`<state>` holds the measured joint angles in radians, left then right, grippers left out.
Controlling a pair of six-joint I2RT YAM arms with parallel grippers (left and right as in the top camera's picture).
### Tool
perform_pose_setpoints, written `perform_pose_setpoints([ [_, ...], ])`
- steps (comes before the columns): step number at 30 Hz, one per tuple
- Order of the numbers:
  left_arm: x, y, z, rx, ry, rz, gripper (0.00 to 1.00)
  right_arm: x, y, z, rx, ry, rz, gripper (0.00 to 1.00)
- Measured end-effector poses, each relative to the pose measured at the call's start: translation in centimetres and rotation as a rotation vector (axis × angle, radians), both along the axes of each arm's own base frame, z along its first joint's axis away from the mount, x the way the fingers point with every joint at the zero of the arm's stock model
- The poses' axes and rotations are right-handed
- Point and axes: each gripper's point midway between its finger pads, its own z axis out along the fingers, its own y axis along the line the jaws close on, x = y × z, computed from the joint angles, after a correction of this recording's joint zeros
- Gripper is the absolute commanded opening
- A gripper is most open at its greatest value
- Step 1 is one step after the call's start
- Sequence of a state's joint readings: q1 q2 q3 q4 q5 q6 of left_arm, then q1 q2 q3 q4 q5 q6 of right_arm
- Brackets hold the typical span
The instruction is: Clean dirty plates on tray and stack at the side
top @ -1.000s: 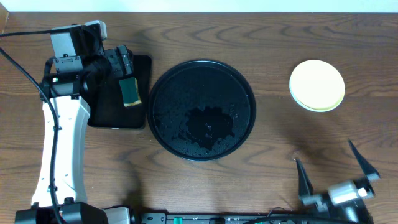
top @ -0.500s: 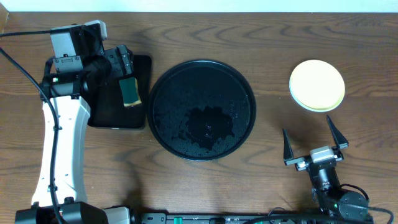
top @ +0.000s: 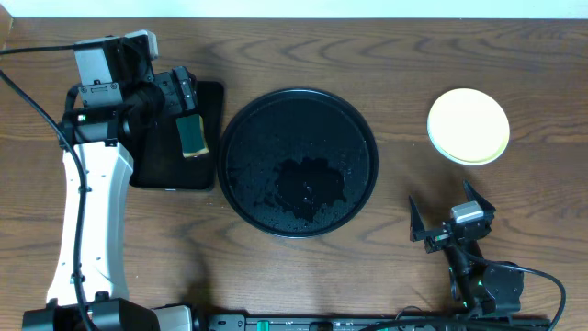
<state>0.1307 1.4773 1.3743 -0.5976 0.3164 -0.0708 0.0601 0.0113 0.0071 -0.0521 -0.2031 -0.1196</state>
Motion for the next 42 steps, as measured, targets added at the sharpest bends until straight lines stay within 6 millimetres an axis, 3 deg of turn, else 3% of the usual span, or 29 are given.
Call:
perform_pose_setpoints([
  [23,0.0,0.0,0.0,0.000,0.000,0.000,0.85,0.0,0.0,0.0,0.007,0.002,-0.002,0.99],
  [27,-0.9,-0.2,0.3,-0.002,0.012,-0.002,0.85,0.0,0.0,0.0,0.007,0.002,-0.002,0.99],
  [28,-1.3,-0.4,0.8,0.000,0.003,-0.005,0.85,0.0,0.0,0.0,0.007,0.002,-0.002,0.99],
  [32,-4.7,-2.2,7.2,0.018,-0.168,-0.043,0.85,0.0,0.0,0.0,0.007,0.002,-0.003,0.99],
  [35,-8.7,-4.8,11.3,0.023,-0.304,-0.110,0.85,0.0,0.0,0.0,0.007,0.002,-0.003,0.99],
  [37,-11.7,-6.2,12.9,0.020,-0.384,-0.156,0.85,0.0,0.0,0.0,0.007,0.002,-0.003,0.99],
  [39,-14.1,-6.8,12.5,0.020,-0.410,-0.176,0.85,0.0,0.0,0.0,0.007,0.002,-0.003,0.99],
  [42,-17.2,-7.0,9.9,0.018,-0.417,-0.191,0.85,0.0,0.0,0.0,0.007,0.002,-0.003,0.99],
])
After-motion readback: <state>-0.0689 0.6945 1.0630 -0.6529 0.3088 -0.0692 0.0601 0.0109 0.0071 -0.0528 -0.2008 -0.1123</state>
